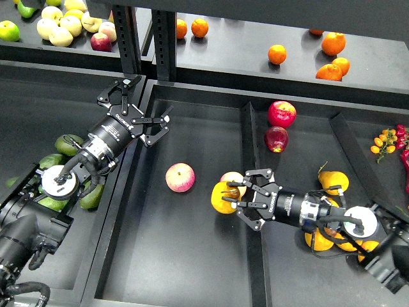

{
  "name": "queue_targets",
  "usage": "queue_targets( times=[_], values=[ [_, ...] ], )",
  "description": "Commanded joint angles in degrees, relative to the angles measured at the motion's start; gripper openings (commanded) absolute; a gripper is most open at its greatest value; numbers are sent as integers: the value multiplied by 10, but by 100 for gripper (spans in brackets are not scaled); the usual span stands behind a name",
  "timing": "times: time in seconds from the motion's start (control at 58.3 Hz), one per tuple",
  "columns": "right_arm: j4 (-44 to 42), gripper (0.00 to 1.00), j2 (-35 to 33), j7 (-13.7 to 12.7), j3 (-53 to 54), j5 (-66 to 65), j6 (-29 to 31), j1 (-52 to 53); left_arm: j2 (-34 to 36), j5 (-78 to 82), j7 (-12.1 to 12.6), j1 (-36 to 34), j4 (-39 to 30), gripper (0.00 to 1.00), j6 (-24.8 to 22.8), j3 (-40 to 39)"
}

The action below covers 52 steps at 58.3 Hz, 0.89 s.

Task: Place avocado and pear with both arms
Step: 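Lift the pear and carry it into the pear bin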

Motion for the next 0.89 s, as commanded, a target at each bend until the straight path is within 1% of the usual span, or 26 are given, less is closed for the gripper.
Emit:
queue_targets(
  times=[0.0, 0.172, 0.36, 0.549, 0.703, 0.823, 0.875],
  values=[
    [31, 1, -56, 0, -9, 32, 0, -2, 0, 0, 0, 0, 0, 99, 0, 0],
    [64, 1, -115, 0, -39, 76, 0, -4, 0, 0, 0, 0, 1, 99, 0, 0],
    [105, 1, -186, 0, -106, 134, 0, -2, 0, 0, 1, 0, 5, 99, 0, 0],
    [115, 2, -236, 0, -166, 157, 0, -4, 0, 0, 1, 0, 5, 99, 0, 0],
    [103, 2, -252, 0, -200, 156, 0, -15, 0, 0, 1, 4, 5, 99, 0, 0],
    [72, 2, -239, 0, -201, 152, 0, -39, 0, 0, 1, 4, 6, 99, 0, 1],
    [58, 2, -221, 0, -201, 150, 0, -45, 0, 0, 1, 4, 6, 99, 0, 2]
  ],
)
